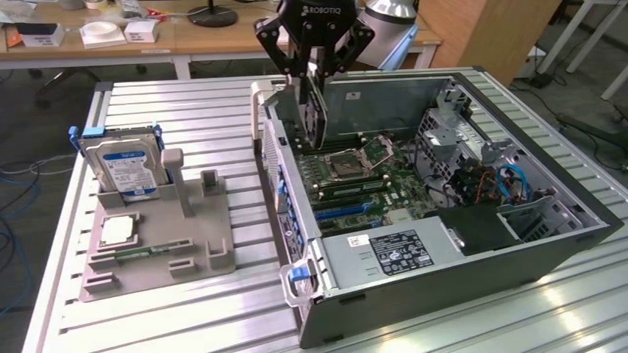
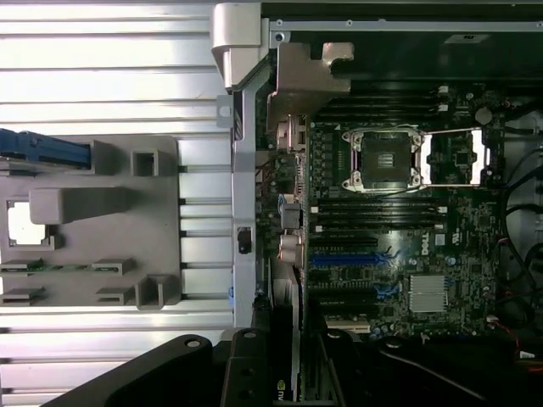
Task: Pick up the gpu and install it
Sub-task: 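Pick up the gpu and move the gpu toward the slot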
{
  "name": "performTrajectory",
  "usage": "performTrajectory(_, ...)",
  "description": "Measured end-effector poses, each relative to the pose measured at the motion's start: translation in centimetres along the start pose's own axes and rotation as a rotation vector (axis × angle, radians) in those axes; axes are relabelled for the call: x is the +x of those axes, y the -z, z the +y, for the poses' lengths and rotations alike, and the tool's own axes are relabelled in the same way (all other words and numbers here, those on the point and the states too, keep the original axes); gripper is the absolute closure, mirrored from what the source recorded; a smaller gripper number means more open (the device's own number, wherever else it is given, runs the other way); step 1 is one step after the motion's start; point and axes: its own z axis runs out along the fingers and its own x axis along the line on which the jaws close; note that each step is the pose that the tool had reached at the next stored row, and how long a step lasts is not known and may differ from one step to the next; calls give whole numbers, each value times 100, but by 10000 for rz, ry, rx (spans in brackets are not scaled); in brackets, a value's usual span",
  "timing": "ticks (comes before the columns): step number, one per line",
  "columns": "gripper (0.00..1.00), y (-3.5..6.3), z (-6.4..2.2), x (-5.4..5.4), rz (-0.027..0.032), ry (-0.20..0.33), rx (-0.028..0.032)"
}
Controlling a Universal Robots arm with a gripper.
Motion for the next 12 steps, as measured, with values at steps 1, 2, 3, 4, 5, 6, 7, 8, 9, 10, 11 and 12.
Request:
performTrajectory(1, 74, 0, 0, -8, 0, 0, 0)
performTrajectory(2, 74, 0, 1, -15, 0, 0, 0)
performTrajectory(3, 74, 0, 1, -23, 0, 1, -1)
performTrajectory(4, 74, 0, 1, -31, 0, 0, 0)
performTrajectory(5, 74, 0, 2, -39, 1, 1, 1)
performTrajectory(6, 74, 0, 2, -47, 0, 1, 0)
performTrajectory(7, 74, 0, 2, -56, 0, 1, 0)
performTrajectory(8, 74, 0, 2, -63, 0, 2, 1)
performTrajectory(9, 74, 0, 2, -70, 1, 2, 0)
performTrajectory(10, 74, 0, 3, -78, 0, 2, -1)
performTrajectory(11, 74, 0, 3, -86, 1, 2, 1)
performTrajectory(12, 74, 0, 3, -94, 0, 2, 0)
